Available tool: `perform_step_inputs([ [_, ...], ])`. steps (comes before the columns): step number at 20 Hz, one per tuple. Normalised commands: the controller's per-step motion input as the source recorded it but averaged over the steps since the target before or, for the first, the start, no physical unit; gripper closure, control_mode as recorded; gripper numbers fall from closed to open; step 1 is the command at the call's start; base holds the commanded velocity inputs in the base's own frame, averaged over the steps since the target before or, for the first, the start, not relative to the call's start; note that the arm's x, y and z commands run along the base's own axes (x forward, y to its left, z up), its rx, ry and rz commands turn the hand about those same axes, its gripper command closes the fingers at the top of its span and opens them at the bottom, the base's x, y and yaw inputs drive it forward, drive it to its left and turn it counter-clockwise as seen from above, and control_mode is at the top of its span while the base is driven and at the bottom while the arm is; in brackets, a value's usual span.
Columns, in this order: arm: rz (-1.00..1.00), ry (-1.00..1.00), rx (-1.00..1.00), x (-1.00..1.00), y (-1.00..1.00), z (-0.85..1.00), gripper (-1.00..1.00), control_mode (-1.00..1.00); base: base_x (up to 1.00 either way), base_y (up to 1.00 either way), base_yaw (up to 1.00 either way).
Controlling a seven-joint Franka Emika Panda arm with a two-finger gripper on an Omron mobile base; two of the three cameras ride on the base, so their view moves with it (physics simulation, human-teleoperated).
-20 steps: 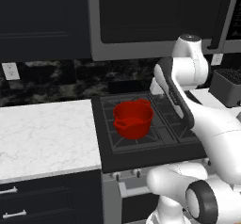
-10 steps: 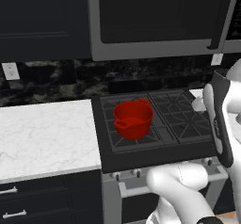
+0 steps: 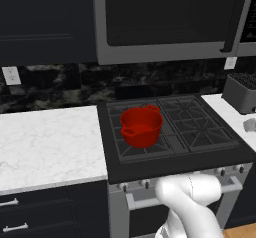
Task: Pick the kettle from the counter and place it on a stove burner. Then turn the burner on.
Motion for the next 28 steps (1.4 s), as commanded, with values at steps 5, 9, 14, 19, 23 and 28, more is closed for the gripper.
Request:
perform_step_inputs([
  [5,-0.27,0.00,-0.01,0.07,-1.00,-0.03,-1.00,-1.00,0.00,0.00,0.00],
  [9,-0.32,0.06,0.00,0.48,-1.00,-0.13,-1.00,-1.00,0.00,0.00,0.00],
  [14,-0.19,0.18,0.00,0.87,-1.00,-0.20,-1.00,-1.00,0.00,0.00,0.00],
  [19,0.17,0.09,0.03,0.92,-0.98,-0.52,-1.00,-1.00,0.00,0.00,0.00],
  [23,0.21,0.09,0.06,0.77,-1.00,-0.43,-1.00,-1.00,0.00,0.00,0.00],
  [28,0.01,0.03,0.02,0.04,-0.14,0.00,-1.00,-1.00,0.00,0.00,0.00],
])
